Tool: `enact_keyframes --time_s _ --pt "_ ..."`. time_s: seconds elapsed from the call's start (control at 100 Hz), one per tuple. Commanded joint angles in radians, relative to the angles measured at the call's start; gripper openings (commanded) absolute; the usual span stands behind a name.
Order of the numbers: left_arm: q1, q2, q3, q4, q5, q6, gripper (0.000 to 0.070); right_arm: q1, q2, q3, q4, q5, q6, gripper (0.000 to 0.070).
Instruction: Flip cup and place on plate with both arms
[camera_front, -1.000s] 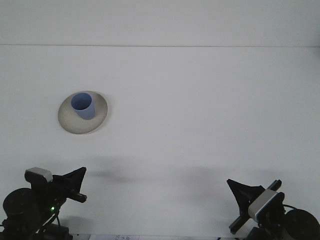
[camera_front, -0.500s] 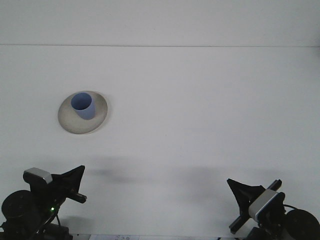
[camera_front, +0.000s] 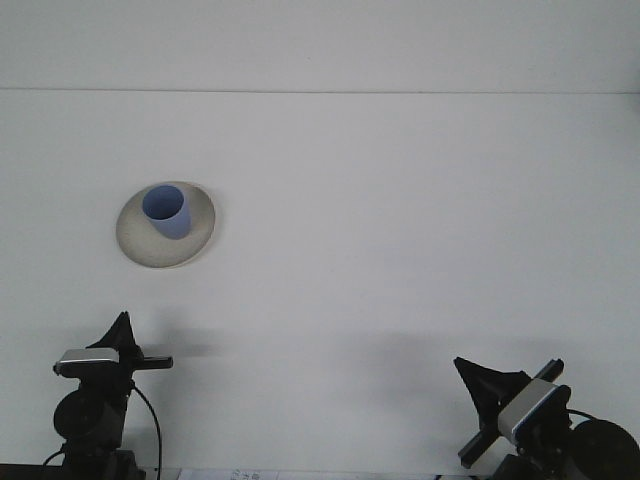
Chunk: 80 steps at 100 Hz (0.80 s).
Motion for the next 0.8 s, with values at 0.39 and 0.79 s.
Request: enact_keyframes --time_s 0.39,0.79 --pt "0.017 -0.002 -0.051 0.069 0.002 -0.089 0.0016 0.009 0.002 0.006 0.01 0.0 0.006 0.0007" --pt "0.017 -0.002 -0.051 0.069 0.002 -0.089 0.0016 0.01 0.002 0.006 0.01 0.0 0.006 0.0007"
